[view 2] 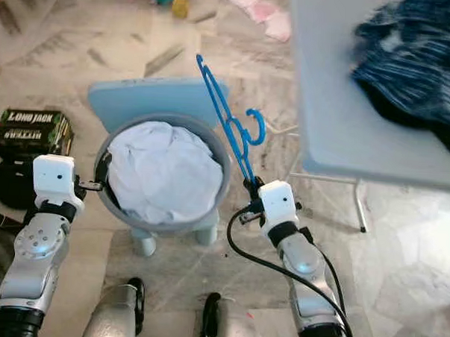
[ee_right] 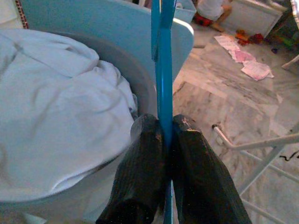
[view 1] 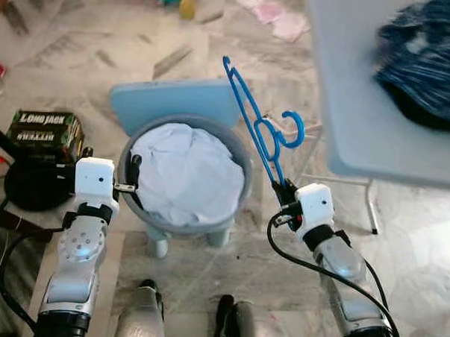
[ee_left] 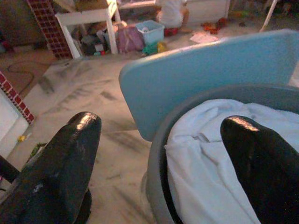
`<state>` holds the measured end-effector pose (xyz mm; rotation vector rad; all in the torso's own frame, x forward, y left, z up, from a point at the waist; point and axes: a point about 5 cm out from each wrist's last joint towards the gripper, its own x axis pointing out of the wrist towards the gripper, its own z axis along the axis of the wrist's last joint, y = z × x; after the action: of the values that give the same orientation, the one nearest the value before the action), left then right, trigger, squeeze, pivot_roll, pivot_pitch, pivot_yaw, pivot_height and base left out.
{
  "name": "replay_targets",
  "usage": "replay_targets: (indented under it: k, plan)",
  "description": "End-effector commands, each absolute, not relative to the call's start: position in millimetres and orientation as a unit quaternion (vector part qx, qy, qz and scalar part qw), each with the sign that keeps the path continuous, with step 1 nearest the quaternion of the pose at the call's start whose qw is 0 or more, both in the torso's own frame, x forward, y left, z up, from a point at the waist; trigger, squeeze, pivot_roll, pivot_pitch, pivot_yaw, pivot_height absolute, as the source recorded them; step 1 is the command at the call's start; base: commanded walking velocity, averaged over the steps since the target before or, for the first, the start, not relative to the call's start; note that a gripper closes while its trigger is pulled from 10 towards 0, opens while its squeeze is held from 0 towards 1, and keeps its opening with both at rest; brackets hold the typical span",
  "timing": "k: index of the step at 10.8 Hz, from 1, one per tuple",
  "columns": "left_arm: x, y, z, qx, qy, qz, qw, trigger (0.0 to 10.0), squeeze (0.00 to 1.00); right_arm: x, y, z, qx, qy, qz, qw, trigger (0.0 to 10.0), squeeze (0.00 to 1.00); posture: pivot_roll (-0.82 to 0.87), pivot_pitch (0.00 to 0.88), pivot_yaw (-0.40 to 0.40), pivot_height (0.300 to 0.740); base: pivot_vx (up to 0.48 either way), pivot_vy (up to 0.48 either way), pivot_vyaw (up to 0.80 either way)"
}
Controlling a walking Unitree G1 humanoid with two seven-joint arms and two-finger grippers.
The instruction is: Hang hanger
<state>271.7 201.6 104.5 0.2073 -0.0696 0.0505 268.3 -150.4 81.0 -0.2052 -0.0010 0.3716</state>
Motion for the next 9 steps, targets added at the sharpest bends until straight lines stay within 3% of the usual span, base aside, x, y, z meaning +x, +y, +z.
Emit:
replay_targets:
  k: [1, 6, 9]
  plan:
    - [269, 199, 102, 0.103, -0.032, 0.017, 0.994, 10.0, 0.0, 266, -156, 81, -0.107, 0.0, 0.176, 0.979, 10.0, 0.0, 0.08, 0.252, -0.118, 0.74, 0.307, 0.0, 0.0]
    - [270, 196, 102, 0.102, -0.03, 0.018, 0.994, 10.0, 0.0, 267, -155, 81, -0.114, -0.003, 0.181, 0.977, 10.0, 0.0, 0.08, 0.25, -0.121, 0.74, 0.295, 0.0, 0.0]
    - [269, 202, 92, 0.106, 0.009, 0.042, 0.993, 10.0, 0.0, 267, -154, 80, -0.114, -0.001, 0.185, 0.976, 10.0, 0.0, 0.09, 0.256, -0.126, 0.74, 0.0, 0.0, 0.0]
